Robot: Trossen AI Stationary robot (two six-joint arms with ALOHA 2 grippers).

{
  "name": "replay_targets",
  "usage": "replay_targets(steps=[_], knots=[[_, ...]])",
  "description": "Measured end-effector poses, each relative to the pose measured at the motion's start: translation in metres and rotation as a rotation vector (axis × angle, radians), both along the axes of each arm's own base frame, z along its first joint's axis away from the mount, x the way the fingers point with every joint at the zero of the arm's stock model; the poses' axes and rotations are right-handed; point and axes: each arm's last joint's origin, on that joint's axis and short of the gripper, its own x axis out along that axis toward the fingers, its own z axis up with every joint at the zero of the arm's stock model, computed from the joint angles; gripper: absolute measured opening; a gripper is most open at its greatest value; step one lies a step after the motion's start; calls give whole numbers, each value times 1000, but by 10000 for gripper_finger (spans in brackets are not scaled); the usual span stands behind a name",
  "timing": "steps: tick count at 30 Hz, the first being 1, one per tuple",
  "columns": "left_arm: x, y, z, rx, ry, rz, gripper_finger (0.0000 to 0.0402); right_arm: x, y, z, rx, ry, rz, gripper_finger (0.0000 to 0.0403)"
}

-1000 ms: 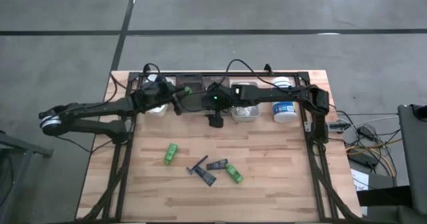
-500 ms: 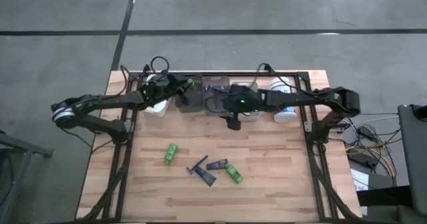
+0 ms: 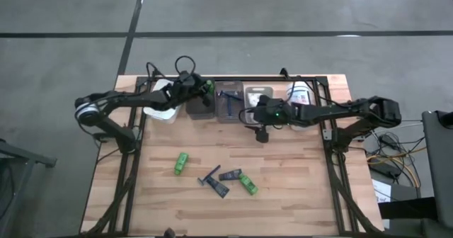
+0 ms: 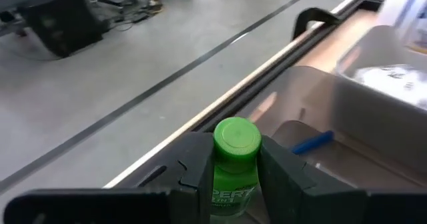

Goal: Pick & Place Travel size toiletries
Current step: Put the top right shampoo into the left black bin

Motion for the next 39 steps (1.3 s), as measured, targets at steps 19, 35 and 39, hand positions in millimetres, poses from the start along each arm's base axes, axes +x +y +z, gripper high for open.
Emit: replay_targets(steps=[19, 35, 39], knots=[[6, 19, -40, -99, -62, 100, 108, -8, 1, -13, 7, 37, -1, 249], [7, 20, -45, -116, -80, 135, 122, -8, 1, -13, 12, 33, -5, 239], [7, 20, -45, -117, -78, 136, 150, -8, 1, -13, 22, 30, -11, 252]])
